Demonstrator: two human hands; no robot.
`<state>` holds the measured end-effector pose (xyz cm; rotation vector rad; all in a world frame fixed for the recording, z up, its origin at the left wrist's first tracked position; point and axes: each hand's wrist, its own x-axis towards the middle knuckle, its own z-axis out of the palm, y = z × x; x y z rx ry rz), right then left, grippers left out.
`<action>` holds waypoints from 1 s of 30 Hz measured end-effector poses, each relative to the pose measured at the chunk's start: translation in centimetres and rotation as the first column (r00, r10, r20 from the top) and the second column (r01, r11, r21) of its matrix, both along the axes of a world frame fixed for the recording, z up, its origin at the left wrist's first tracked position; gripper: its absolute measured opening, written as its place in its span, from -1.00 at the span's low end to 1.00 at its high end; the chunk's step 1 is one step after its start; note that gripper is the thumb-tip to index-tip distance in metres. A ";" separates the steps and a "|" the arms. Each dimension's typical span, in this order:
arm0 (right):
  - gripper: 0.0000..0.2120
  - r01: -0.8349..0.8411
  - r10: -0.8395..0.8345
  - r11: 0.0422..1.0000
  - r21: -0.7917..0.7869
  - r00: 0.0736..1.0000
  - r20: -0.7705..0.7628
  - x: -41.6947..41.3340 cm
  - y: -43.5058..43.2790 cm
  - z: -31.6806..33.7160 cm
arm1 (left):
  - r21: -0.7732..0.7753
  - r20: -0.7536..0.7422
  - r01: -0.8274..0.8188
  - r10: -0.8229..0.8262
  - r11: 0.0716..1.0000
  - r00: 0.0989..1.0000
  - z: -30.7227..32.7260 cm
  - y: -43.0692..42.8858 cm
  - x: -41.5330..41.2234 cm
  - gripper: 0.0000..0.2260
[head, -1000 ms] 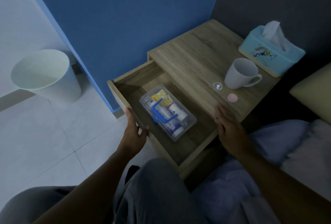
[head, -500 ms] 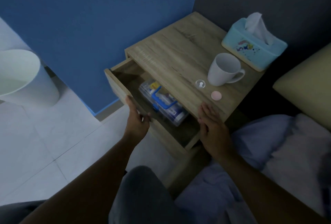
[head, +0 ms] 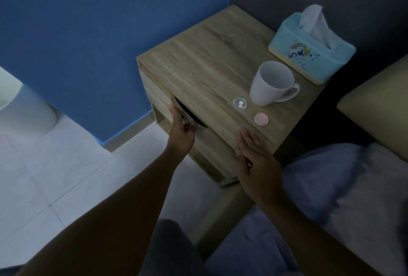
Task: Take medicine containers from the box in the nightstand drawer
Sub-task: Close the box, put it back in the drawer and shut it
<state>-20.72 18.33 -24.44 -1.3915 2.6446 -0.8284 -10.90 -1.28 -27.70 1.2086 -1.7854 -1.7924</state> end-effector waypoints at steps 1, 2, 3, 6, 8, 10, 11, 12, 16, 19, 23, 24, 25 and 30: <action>-0.65 0.016 -0.016 1.000 0.009 1.000 -0.005 0.0 -0.1 0.1 | -0.011 0.016 0.002 -0.002 1.000 1.000 -0.2 0.0 -0.5 -0.22; -0.65 0.028 -0.028 1.000 0.013 1.000 -0.014 -0.1 -0.2 0.1 | -0.020 0.029 0.005 -0.005 1.000 1.000 -0.5 -0.1 -0.9 -0.23; -0.65 0.035 -0.035 0.999 0.010 0.999 -0.025 -0.1 -0.2 0.2 | -0.021 0.036 0.006 -0.006 1.000 0.999 -0.8 -0.1 -1.2 -0.23; -0.68 0.040 -0.041 0.999 -0.016 0.998 -0.045 -0.1 -0.4 0.3 | 0.012 0.016 -0.006 0.006 1.000 1.000 -1.2 -0.1 -1.7 -0.22; -0.69 0.039 -0.040 0.999 -0.026 0.997 -0.059 -0.1 -0.4 0.4 | 0.013 0.021 -0.008 0.007 1.000 1.000 -1.2 -0.1 -1.7 -0.22; -0.69 0.035 -0.036 0.999 -0.022 0.997 -0.067 -0.1 -0.4 0.5 | 0.002 0.040 0.006 -0.006 1.000 0.999 -1.0 -0.3 -1.7 -0.22; -0.68 0.032 -0.033 0.999 -0.016 0.997 -0.063 -0.2 -0.4 0.7 | 0.002 0.062 0.014 -0.014 1.000 0.998 -0.7 -0.4 -1.6 -0.22; -0.68 0.028 -0.028 1.000 -0.003 0.998 -0.057 -0.2 -0.4 0.9 | -0.007 0.093 0.030 -0.029 1.000 0.995 -0.4 -0.6 -1.4 -0.22; -0.61 0.001 -0.004 0.976 0.219 1.000 0.013 -0.4 -0.7 2.1 | -0.084 0.219 0.198 -0.176 0.976 0.960 1.2 -0.2 1.0 -0.28; -0.56 -0.059 0.044 0.900 0.431 0.998 0.044 -0.7 -1.4 3.9 | -0.128 0.309 0.334 -0.283 0.934 0.908 4.0 0.6 3.8 -0.30; -0.60 -0.087 0.053 0.870 0.486 0.995 0.083 0.4 -1.8 7.7 | -0.226 0.388 0.432 -0.326 0.873 0.862 9.4 1.1 7.2 -0.38; -0.57 -0.118 0.085 0.874 0.471 0.992 0.090 1.1 -1.7 8.7 | -0.268 0.408 0.437 -0.310 0.859 0.859 10.9 1.3 8.0 -0.41; -0.54 -0.155 0.126 0.880 0.449 0.988 0.094 1.9 -1.6 9.8 | -0.308 0.425 0.440 -0.292 0.844 0.857 12.7 1.7 8.8 -0.43; -0.55 -0.255 0.242 0.939 0.229 0.966 0.087 4.7 -1.9 16.2 | -0.450 0.483 0.476 -0.242 0.756 0.841 21.6 3.3 12.1 -0.48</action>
